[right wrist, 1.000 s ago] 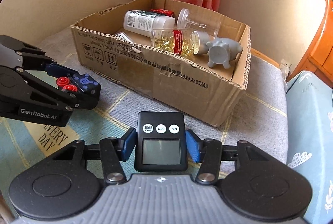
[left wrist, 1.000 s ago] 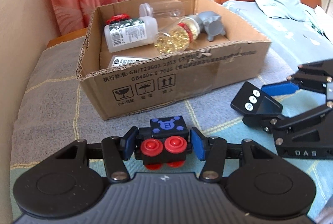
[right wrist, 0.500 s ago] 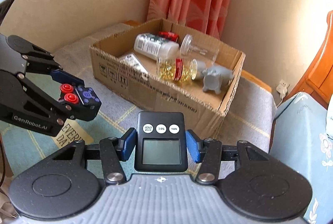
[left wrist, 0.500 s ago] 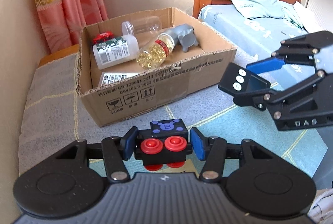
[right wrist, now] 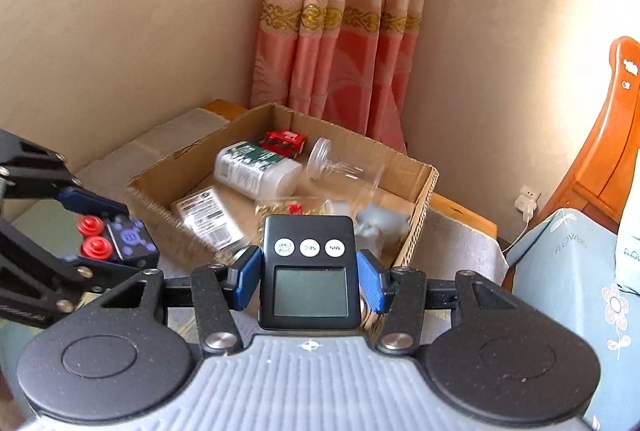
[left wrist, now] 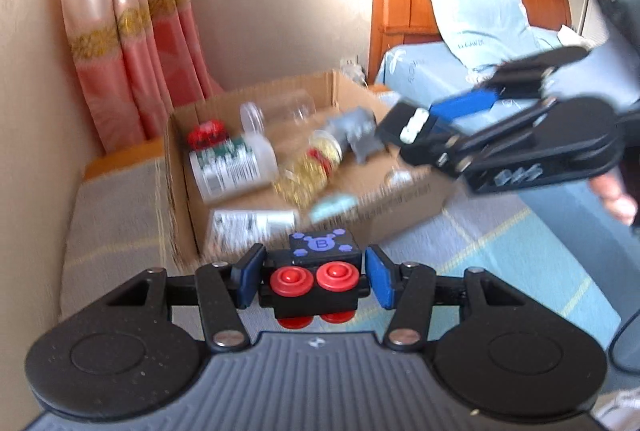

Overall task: Organize rigid objects
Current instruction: 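Carry the toy block and timer into the box and open both grippers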

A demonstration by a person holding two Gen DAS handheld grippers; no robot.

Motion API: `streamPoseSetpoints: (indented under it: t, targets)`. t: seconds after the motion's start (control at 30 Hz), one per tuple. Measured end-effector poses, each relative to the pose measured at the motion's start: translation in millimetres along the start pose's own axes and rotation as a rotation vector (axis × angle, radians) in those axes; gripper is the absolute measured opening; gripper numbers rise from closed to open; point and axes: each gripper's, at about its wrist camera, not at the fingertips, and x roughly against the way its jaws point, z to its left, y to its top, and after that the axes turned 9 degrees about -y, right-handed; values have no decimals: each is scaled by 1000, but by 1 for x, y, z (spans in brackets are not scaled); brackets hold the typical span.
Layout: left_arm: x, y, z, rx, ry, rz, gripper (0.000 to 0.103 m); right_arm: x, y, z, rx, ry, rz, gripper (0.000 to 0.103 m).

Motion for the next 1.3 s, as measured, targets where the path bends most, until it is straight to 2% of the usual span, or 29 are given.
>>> streamPoseSetpoints:
  t: [0.17,0.33,0.37,0.5,0.57,0.67,0.77,0.8,0.83,0.9,0.97,1.13,1.23,1.3]
  targets:
    - [-4,35,5,-51,9,-49,53,-40,4,-4,-37,-3,84,57]
    - [-25,62,19,-47,17,-44,53,-63,-2,-6,-59,-12,122,57]
    - [-30,66,22,-46,19,-40,53,-65,-2,-7,-73,-14,127,60]
    - [-50,81,27,-53,34,-25,53,-58,-4,-15,-141,-16,109,91]
    - [-62,89,29,-51,28,-14,53,-50,-5,-18,-163,-28,87,103]
    - [-84,101,31,-45,23,3,54,-40,-6,-20,-191,-23,76,103]
    - [-109,108,33,-30,50,7,55,-28,-8,-23,-218,-11,72,103]
    - [-113,109,32,-34,67,-8,61,-25,-8,-22,-221,-14,72,103]
    - [-115,110,31,-42,80,-22,79,-22,-8,-22,-223,-20,72,103]
    - [-109,109,26,-55,102,-66,100,-17,-8,-22,-229,-32,78,103]
    - [-94,105,21,-75,102,-118,101,-15,-8,-24,-238,-39,96,103]
    - [-54,91,9,-70,157,-170,102,-12,-5,-25,-274,-76,143,103]
    - [-30,73,5,-18,203,-181,102,-13,-5,-22,-284,-165,195,103]
    - [-18,56,3,51,254,-152,102,-14,-7,-21,-299,-227,233,103]
